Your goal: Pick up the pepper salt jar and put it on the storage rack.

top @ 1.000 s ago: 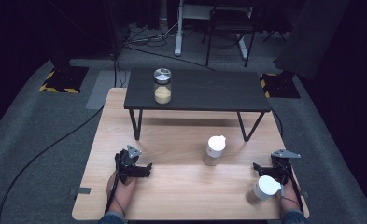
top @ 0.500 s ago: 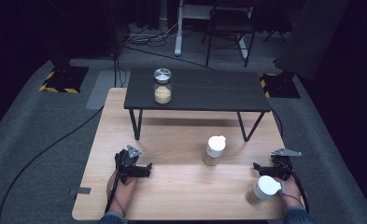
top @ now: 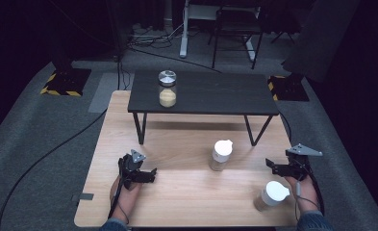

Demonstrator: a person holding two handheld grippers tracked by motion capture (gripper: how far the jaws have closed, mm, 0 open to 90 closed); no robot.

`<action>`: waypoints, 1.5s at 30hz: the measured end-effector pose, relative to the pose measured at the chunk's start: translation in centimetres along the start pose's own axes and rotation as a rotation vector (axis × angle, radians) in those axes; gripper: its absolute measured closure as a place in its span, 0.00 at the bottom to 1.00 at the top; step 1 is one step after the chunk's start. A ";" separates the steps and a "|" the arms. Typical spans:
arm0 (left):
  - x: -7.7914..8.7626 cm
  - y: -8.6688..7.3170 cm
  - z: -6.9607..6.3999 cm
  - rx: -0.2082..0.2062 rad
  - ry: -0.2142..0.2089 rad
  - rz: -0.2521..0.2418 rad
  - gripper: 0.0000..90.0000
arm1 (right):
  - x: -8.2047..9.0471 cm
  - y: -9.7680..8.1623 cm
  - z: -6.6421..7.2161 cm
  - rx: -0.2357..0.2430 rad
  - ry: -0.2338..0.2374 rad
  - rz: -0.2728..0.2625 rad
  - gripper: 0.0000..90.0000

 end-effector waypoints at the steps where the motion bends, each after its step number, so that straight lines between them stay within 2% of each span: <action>1: 0.0 0.0 0.0 0.000 0.000 0.000 0.03 | 0.4 0.4 0.2 0.007 -0.002 -0.008 0.04; 13: 0.0 0.0 0.1 -0.001 -0.003 0.001 0.03 | 3.3 4.2 2.2 0.052 -0.019 -0.088 0.04; 20: 0.0 0.0 0.1 0.000 -0.003 0.001 0.03 | 4.0 5.7 3.2 0.047 -0.015 -0.106 0.04; 26: 0.0 0.0 0.1 -0.001 -0.003 0.001 0.03 | 3.8 6.9 4.5 0.043 -0.004 -0.112 0.04; 32: 0.0 0.0 0.1 -0.001 -0.003 0.002 0.03 | 3.2 8.3 6.5 0.069 0.019 -0.122 0.04; 45: 0.0 0.0 0.2 -0.005 -0.008 0.003 0.03 | 0.8 10.0 10.7 0.091 0.052 -0.121 0.04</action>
Point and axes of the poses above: each handheld gripper's, and its own axes: x roughly backward along the jaws, y roughly out of its top, z roughly to its left, the point moved 9 cm from there along -x, roughly forward along the jaws, and after that the axes turned 6 degrees about y, right-handed, at the moved point
